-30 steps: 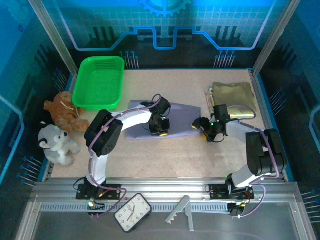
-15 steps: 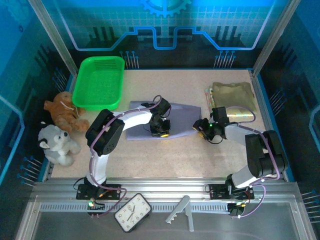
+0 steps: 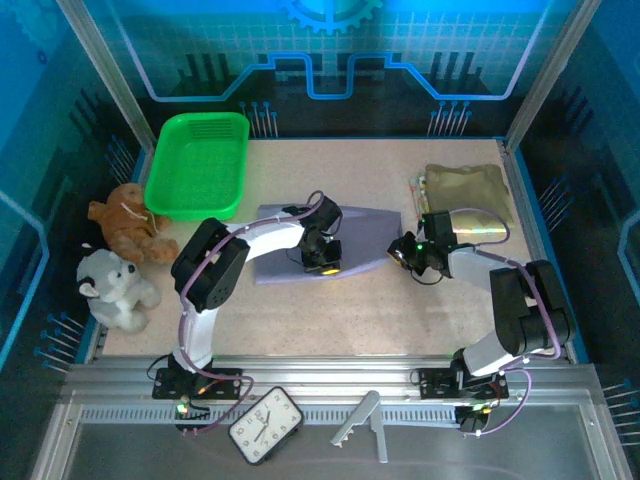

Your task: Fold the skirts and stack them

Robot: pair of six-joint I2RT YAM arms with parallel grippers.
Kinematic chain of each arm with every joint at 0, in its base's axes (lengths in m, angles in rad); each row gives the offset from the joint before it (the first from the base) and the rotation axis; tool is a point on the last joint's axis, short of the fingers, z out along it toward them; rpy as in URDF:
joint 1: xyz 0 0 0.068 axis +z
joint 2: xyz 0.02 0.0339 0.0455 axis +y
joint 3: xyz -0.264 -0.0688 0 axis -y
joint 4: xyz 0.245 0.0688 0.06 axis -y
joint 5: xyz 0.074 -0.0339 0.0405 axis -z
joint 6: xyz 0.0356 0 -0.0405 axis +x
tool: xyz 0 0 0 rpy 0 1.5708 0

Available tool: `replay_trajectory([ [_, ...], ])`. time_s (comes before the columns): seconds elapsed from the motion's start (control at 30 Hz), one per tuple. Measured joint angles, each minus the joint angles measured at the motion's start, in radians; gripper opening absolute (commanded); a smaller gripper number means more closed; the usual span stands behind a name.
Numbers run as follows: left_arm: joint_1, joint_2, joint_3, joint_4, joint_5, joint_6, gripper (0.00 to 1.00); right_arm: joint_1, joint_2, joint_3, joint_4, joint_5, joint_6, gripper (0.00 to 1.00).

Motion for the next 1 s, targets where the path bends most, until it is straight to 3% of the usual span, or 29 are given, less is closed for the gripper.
replay_trajectory([
  [0.1, 0.013, -0.041, -0.034, 0.018, 0.041, -0.005, 0.45, 0.002, -0.002, 0.000, -0.016, 0.036, -0.037, 0.00],
  [0.2, 0.058, -0.148, -0.080, 0.012, 0.020, 0.001, 0.49, 0.002, -0.009, 0.010, -0.065, 0.087, -0.107, 0.00],
  [0.37, 0.214, -0.282, -0.129, 0.006, -0.074, 0.028, 0.37, 0.006, -0.031, 0.074, -0.166, 0.180, -0.259, 0.00],
  [0.53, 0.367, -0.249, -0.244, 0.015, -0.131, 0.035, 0.31, 0.085, -0.056, 0.180, -0.266, 0.307, -0.437, 0.00],
  [0.8, 0.392, -0.173, -0.242, 0.069, -0.101, 0.062, 0.03, 0.391, -0.023, 0.426, -0.367, 0.485, -0.822, 0.00],
  [1.0, 0.395, -0.174, -0.243, 0.085, -0.093, 0.069, 0.00, 0.596, 0.182, 0.650, -0.446, 0.505, -1.050, 0.00],
])
